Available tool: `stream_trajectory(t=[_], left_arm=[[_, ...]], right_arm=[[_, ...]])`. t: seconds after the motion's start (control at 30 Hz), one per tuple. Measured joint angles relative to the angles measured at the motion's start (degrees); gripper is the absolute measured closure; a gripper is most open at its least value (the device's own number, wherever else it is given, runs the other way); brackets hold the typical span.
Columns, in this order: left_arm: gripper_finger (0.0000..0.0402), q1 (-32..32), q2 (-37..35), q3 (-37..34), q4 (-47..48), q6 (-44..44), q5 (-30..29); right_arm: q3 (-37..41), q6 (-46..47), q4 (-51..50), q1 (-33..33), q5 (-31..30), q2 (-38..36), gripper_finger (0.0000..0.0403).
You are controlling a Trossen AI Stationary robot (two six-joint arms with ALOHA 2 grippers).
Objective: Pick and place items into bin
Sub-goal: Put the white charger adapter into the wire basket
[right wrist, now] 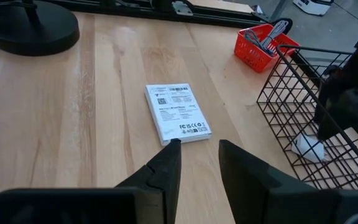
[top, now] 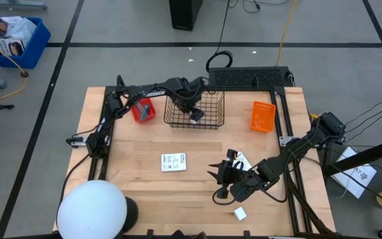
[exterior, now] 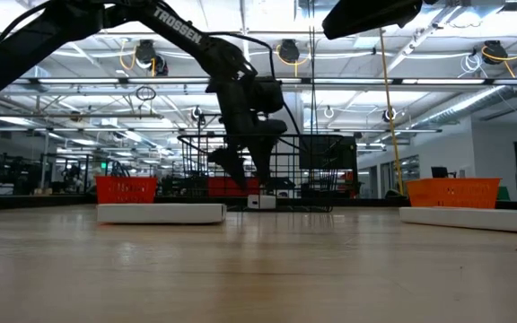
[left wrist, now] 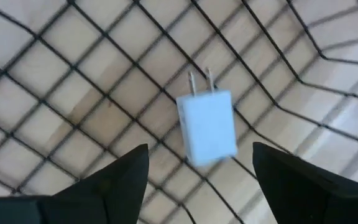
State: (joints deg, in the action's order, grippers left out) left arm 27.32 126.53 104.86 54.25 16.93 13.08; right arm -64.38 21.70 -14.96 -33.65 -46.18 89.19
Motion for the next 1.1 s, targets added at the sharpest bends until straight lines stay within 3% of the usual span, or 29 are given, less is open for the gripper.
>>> stream_trajectory(t=[0.2,0.63,0.8,1.1], left_arm=[[0.0128,0.0,-3.1,0.0,1.5,-0.6,0.4],[0.0162,-3.2,-16.7,0.0,2.3,-0.2,-2.1],[0.0193,-8.1,-20.9,0.0,1.5,-1.7,-4.4],[0.0285,-17.9,-22.4,0.0,-0.3,-5.7,-8.7]], right_arm=[[0.0,0.0,-0.4,-0.2,0.0,0.0,0.0303],[0.0,2.4,-5.9,-0.2,0.3,0.0,0.0303],[0.0,6.3,-9.5,-0.2,4.9,0.0,0.0303],[0.0,10.9,-11.4,-0.2,16.0,0.0,0.0303]])
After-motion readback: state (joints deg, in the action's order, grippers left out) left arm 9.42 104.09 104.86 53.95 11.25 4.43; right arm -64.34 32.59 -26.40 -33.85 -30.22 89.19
